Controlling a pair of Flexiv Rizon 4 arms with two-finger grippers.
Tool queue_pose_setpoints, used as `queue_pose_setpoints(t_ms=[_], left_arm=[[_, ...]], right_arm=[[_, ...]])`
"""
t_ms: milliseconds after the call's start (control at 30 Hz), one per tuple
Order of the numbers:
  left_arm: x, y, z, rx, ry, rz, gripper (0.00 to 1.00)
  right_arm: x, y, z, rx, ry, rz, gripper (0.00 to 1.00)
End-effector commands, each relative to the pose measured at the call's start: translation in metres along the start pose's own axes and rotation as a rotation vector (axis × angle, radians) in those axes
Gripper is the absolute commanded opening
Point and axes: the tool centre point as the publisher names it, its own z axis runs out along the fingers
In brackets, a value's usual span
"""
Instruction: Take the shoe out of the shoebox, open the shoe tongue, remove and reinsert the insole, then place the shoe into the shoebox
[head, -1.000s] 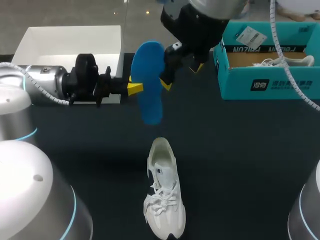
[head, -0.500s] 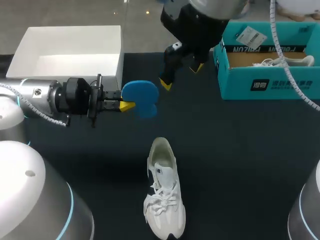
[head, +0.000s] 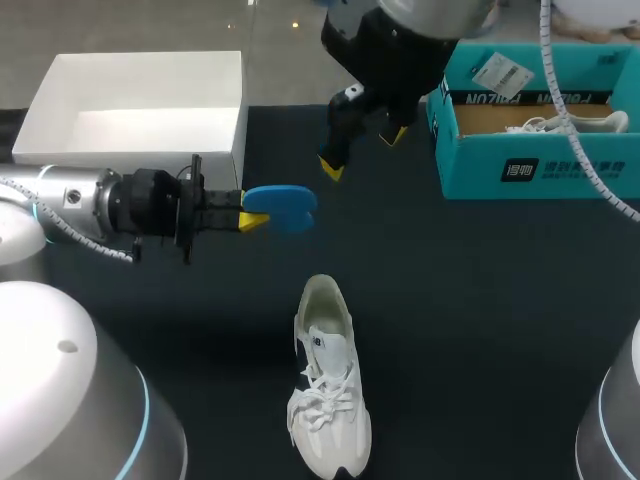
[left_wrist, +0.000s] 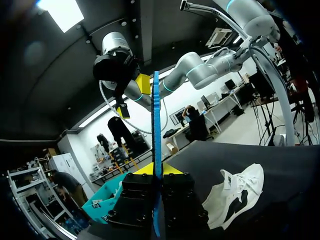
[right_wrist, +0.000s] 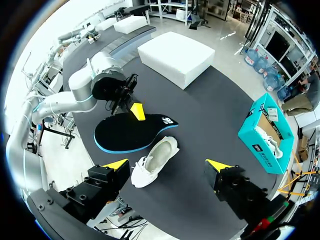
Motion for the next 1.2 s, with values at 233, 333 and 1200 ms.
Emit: queue_pose_setpoints(t_ms=[233,333,1200], left_arm=[[0.001,0.000,0.001,-0.001,-0.002,0.001,0.00],[-0.008,-0.012,0.006,0.024,0.043,0.130,0.00],[0.018,-0.031,-0.001,0.025,0.124,0.735,0.00]], right_arm=[[0.000,0.000,0.001,0.001,0.001,0.001,1.00],[0.000,0.000,0.001,0.001,0.001,0.001,1.00],[0.000,0.000,0.001,0.001,0.001,0.001,1.00]])
